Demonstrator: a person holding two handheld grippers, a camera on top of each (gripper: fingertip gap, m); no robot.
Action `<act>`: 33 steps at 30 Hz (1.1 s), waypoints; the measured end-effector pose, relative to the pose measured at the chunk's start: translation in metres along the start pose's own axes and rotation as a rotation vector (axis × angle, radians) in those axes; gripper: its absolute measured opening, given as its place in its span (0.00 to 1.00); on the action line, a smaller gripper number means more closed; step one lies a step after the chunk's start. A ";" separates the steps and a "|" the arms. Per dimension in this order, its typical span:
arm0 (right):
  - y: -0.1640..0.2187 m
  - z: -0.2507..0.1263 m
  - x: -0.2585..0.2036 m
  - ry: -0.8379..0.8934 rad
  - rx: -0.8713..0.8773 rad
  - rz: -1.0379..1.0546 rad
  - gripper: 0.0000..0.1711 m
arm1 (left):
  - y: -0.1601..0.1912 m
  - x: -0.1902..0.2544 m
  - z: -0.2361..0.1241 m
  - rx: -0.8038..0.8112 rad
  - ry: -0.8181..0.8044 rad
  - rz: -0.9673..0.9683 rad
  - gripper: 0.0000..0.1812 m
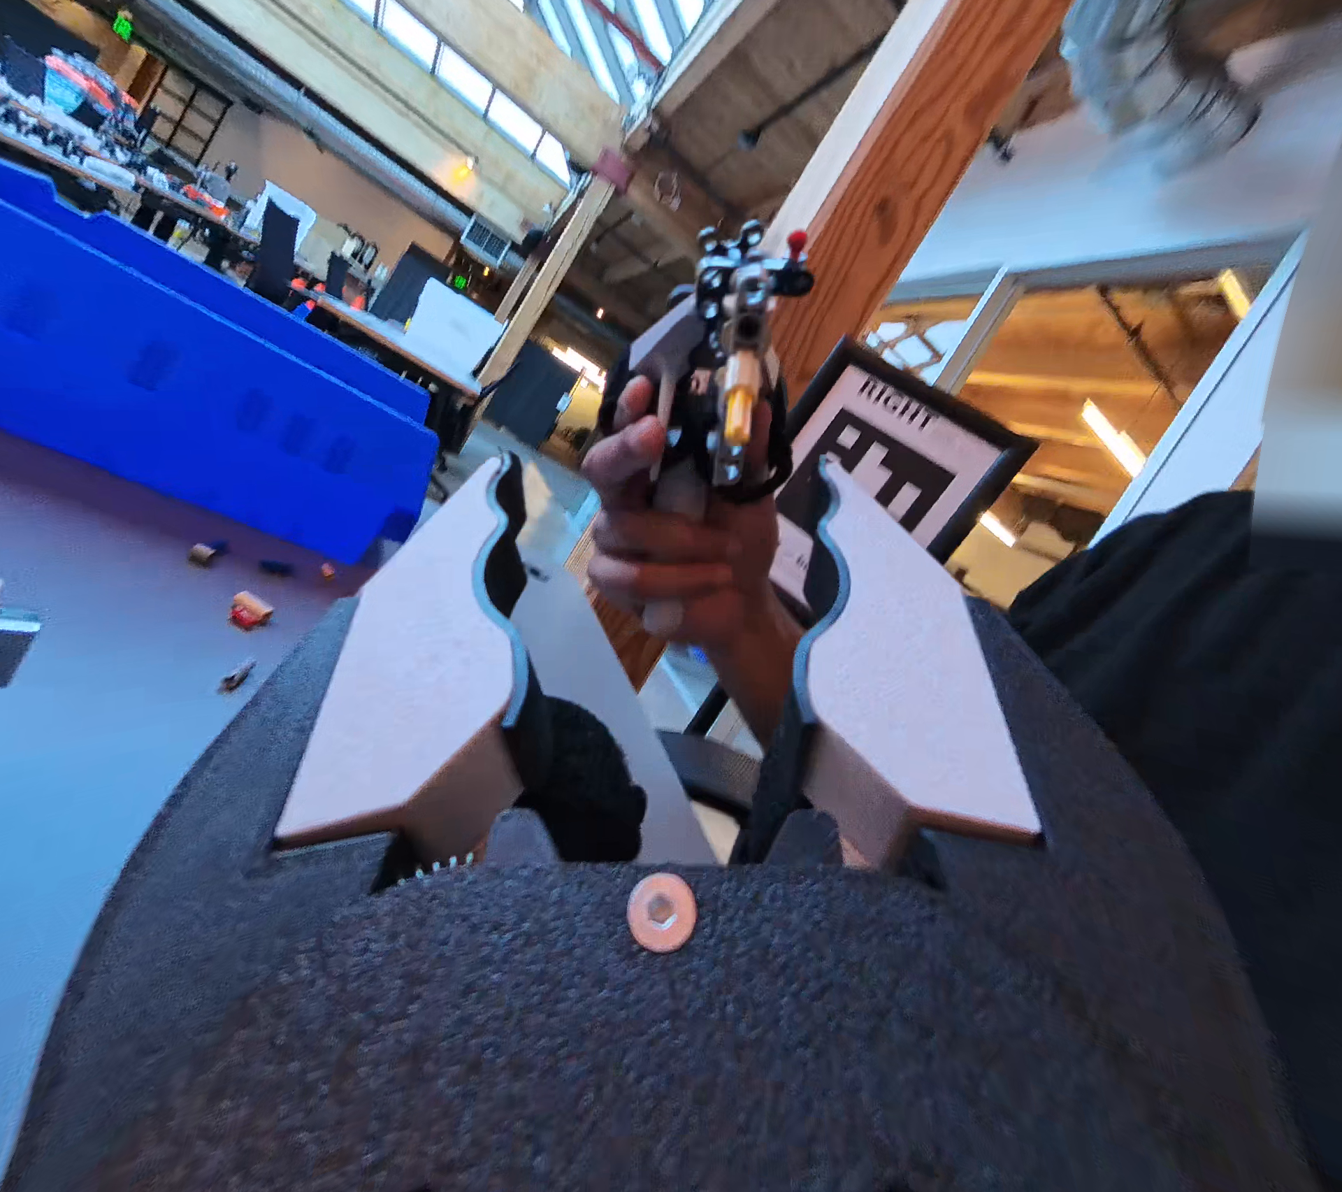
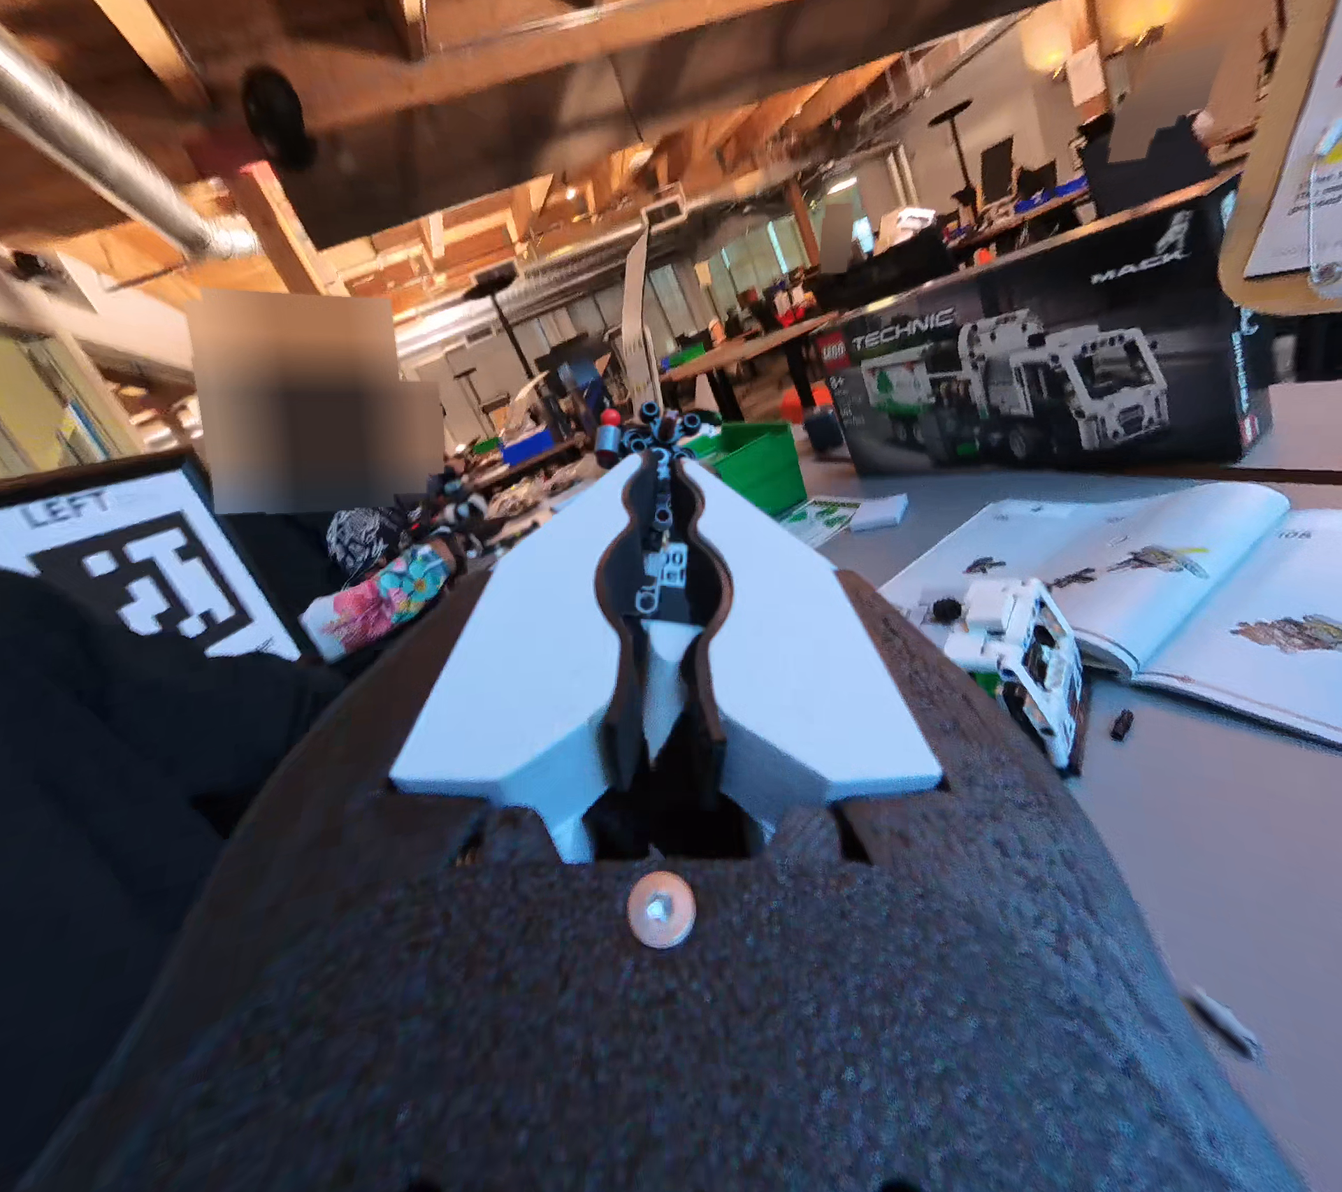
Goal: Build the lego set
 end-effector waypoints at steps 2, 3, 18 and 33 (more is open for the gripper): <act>0.001 0.010 0.004 0.031 0.042 -0.015 0.01 | -0.008 0.001 0.000 0.068 0.016 -0.029 0.39; 0.002 0.015 0.005 0.027 0.062 -0.006 0.02 | -0.013 -0.001 -0.002 0.104 0.010 -0.044 0.38; 0.032 0.048 0.025 0.129 -0.023 -0.071 0.01 | -0.025 -0.013 -0.020 0.186 -0.024 -0.079 0.07; 0.045 0.045 0.021 0.075 -0.073 -0.100 0.01 | -0.020 -0.012 -0.023 0.160 0.029 -0.114 0.07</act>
Point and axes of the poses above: each gripper's, where its closed fingertips meet, z out along the fingers, y out of its underside, x = y × z across the jaws, the point moved 1 cm from there along -z, back along the fingers, and after that the axes turned 9 degrees about -x, right-handed, at the moved point
